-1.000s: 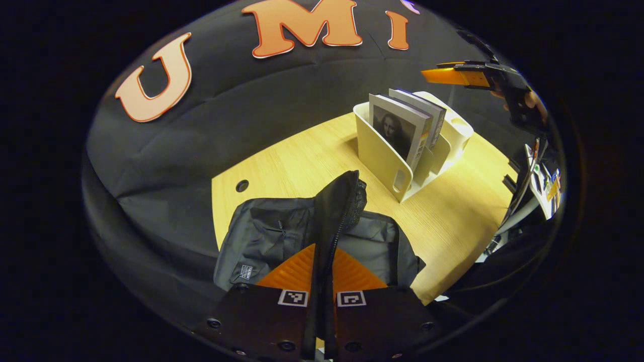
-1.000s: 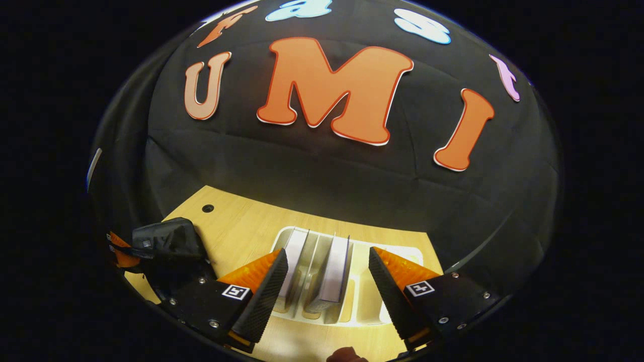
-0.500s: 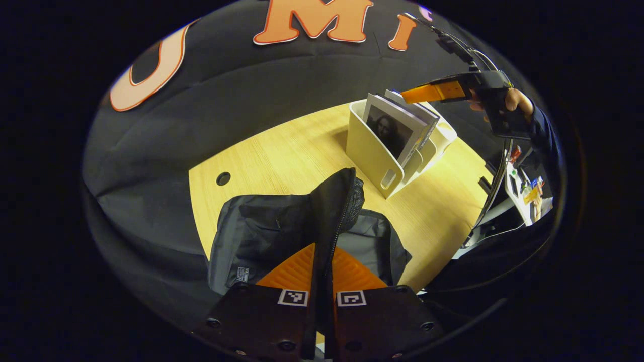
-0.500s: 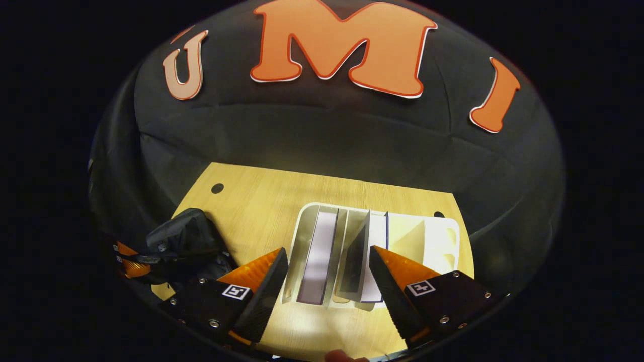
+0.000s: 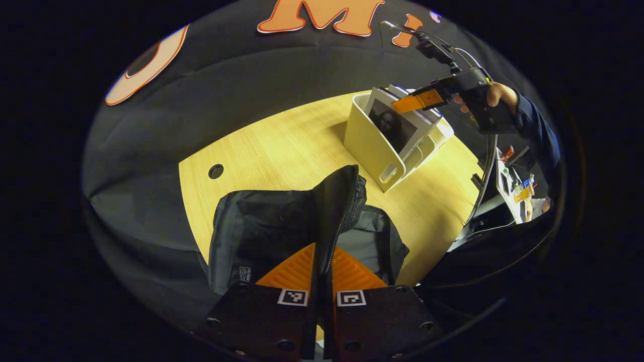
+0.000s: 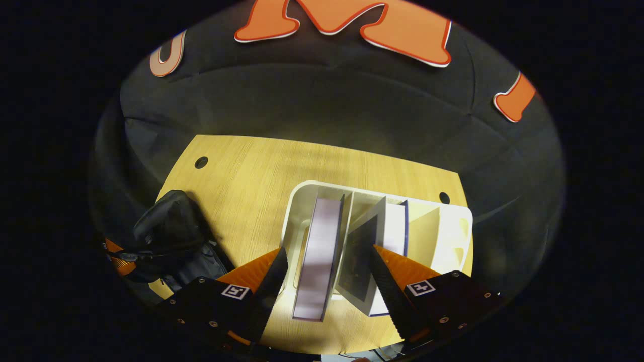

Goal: Open the schoolbag, grab two books from the bookshelf and put them into the schoolbag.

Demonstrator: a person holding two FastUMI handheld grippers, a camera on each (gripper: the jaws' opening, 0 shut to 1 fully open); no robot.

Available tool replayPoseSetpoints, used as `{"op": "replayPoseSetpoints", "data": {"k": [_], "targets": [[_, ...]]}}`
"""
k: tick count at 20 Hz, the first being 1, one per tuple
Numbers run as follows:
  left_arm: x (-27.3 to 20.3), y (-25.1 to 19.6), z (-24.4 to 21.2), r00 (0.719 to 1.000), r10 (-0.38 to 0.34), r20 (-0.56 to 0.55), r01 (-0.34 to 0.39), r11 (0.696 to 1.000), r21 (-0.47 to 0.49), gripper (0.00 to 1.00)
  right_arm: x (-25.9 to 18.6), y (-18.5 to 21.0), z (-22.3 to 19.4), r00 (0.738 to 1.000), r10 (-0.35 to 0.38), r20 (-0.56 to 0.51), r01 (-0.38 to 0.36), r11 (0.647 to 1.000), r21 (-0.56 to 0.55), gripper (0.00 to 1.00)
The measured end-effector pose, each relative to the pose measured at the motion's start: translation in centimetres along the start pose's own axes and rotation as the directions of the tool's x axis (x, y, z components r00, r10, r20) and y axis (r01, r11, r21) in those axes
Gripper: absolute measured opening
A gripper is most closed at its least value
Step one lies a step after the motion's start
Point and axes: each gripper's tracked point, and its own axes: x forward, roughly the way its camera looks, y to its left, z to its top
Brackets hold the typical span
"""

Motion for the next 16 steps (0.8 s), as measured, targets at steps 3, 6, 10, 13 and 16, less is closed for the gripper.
{"op": "replayPoseSetpoints", "data": {"k": [3,6,10,13,16], "targets": [[0.3,0.1,-0.1,1.000,-0.004,-0.008,0.004,1.000,0.003,0.07,1.7,0.8,-0.5,0.996,0.032,-0.084,-0.030,0.999,0.026,0.90],[0.5,0.2,-0.1,1.000,-0.012,-0.009,0.012,1.000,0.005,0.07,2.5,1.3,-1.2,0.988,0.033,-0.151,-0.027,0.999,0.047,0.71],[0.4,0.3,-0.4,1.000,-0.019,-0.014,0.019,1.000,0.007,0.07,2.9,1.8,-1.7,0.980,0.034,-0.197,-0.016,0.996,0.093,0.45],[0.4,0.3,-0.4,0.999,-0.029,-0.015,0.029,0.999,0.022,0.07,2.3,1.9,-2.0,0.976,0.029,-0.214,-0.004,0.993,0.118,0.39],[0.5,0.3,-0.5,0.999,-0.036,-0.018,0.036,0.999,0.039,0.07,1.3,2.0,-2.5,0.977,0.024,-0.213,0.008,0.989,0.147,0.36]]}}
